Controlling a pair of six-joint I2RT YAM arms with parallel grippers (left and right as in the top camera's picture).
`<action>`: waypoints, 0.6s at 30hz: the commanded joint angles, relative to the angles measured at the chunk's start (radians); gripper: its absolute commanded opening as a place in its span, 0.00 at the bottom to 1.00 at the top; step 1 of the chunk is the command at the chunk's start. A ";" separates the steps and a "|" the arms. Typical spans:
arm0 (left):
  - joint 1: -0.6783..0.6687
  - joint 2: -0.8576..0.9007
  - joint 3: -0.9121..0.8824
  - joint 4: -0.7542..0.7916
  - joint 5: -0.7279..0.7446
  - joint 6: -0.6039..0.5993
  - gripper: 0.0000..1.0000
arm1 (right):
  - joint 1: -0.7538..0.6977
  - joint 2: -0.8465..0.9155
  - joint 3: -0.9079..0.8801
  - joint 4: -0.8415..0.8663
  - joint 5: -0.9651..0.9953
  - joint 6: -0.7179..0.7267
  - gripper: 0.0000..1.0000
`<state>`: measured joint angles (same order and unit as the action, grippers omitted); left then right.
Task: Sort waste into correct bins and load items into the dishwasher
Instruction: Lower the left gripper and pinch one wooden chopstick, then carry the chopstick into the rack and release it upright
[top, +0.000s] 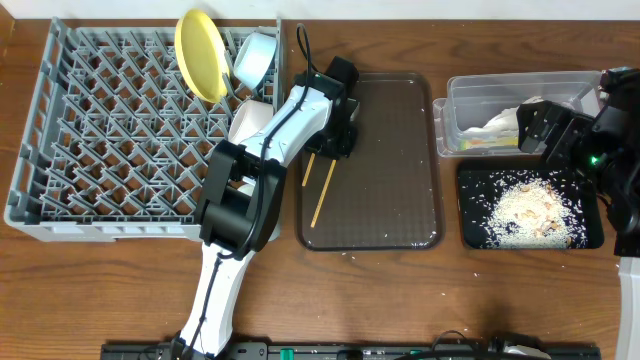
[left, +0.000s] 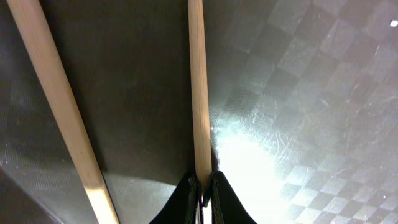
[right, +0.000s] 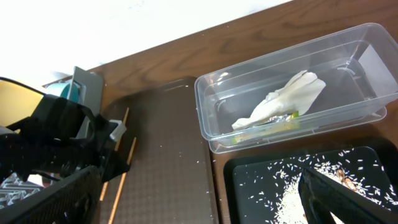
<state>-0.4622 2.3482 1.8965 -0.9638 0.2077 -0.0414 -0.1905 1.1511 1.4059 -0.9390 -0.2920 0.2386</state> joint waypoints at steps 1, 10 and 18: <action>-0.004 -0.006 0.019 -0.012 0.002 -0.002 0.08 | -0.010 0.001 0.006 -0.001 -0.003 0.012 0.99; 0.002 -0.208 0.021 -0.044 0.002 -0.009 0.08 | -0.010 0.001 0.006 -0.001 -0.003 0.011 0.99; 0.058 -0.465 0.021 -0.122 -0.212 -0.008 0.08 | -0.010 0.001 0.006 -0.001 -0.003 0.011 0.99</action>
<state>-0.4389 1.9518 1.8980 -1.0527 0.1432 -0.0486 -0.1905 1.1511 1.4059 -0.9386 -0.2920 0.2382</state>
